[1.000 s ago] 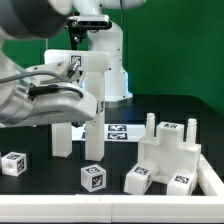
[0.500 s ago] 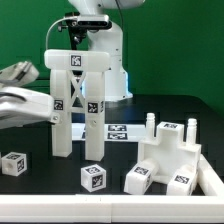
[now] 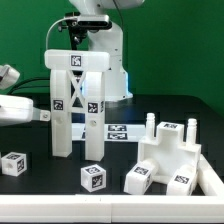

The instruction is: Assemble chair

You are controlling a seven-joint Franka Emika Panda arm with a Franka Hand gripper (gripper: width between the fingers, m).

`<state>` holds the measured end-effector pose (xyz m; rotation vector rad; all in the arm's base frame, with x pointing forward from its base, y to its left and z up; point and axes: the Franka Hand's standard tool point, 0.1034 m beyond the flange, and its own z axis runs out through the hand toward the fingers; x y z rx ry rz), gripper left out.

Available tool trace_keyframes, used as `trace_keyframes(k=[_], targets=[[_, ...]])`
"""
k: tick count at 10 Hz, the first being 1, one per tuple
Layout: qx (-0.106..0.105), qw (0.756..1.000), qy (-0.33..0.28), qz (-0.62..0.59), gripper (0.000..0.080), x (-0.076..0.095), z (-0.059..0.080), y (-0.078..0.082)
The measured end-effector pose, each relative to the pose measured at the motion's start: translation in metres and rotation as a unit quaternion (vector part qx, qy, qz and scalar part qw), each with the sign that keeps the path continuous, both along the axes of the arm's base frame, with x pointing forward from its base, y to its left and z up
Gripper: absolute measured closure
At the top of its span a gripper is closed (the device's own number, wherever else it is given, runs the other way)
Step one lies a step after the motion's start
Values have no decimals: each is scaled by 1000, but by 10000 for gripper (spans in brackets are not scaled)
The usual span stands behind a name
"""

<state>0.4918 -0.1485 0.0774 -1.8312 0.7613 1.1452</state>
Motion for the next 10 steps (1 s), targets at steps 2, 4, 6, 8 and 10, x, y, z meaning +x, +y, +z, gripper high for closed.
trace_keyframes(k=[2,4,6,8,10], targets=[[21,997,80,4,150,-17,-3,11],[27,992,125,7,150,-25,-13,19],[27,992,124,7,150,-25,-12,18],[27,992,125,7,150,-25,-12,18],[29,986,161,6,150,-32,-15,19]])
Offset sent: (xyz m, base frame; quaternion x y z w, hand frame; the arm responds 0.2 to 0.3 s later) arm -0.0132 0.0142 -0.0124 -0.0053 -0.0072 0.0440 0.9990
